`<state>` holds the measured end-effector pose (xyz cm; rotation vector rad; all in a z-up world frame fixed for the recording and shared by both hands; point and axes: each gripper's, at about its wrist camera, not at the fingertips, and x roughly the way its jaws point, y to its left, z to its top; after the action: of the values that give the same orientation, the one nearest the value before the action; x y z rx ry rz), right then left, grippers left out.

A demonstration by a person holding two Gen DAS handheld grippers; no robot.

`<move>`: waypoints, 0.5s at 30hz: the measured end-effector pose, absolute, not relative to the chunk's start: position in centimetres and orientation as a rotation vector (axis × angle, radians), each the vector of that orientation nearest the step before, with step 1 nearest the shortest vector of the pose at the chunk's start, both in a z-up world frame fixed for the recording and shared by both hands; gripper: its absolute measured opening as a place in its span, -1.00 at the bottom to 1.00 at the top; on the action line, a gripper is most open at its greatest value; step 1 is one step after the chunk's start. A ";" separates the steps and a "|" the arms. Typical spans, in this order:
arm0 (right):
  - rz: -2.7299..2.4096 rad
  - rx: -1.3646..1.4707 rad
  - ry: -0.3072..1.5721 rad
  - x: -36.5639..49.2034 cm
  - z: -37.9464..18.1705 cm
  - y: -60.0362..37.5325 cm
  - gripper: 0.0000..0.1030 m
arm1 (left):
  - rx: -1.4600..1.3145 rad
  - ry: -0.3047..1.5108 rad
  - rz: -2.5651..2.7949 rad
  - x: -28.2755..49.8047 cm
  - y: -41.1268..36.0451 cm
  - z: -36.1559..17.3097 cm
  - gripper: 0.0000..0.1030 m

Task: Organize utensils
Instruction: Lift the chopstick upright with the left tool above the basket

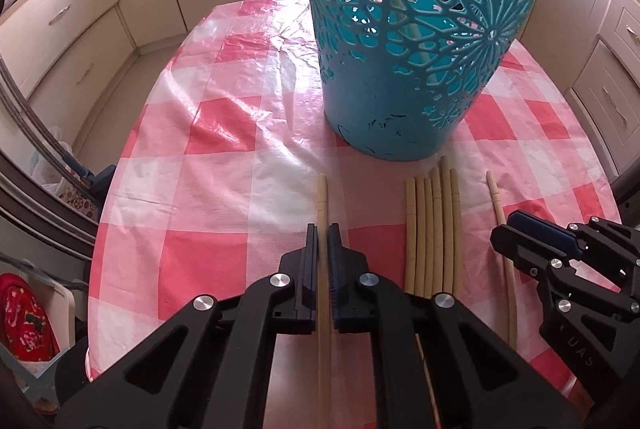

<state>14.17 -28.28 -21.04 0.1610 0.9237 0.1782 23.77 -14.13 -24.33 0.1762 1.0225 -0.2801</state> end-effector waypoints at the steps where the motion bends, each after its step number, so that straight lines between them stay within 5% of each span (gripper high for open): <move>1: 0.180 0.153 0.917 14.1 -21.1 -28.1 -0.60 | 0.174 1.021 -0.284 23.6 -14.1 -24.3 -0.90; 7: 0.199 0.111 0.877 13.6 -21.2 -27.3 -0.34 | 0.143 0.996 -0.303 22.7 -13.7 -23.6 -0.90; 11: 0.186 0.134 0.875 13.5 -21.2 -27.6 -0.35 | 0.085 0.952 -0.323 22.5 -12.5 -22.3 -0.90; 15: 0.148 0.144 0.875 13.4 -21.2 -27.9 -0.57 | 0.013 0.905 -0.341 22.2 -10.8 -20.6 -0.90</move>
<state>13.38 -27.85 -21.15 0.1436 0.8747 0.1479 22.23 -10.80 -20.60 0.0132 0.9052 -0.3407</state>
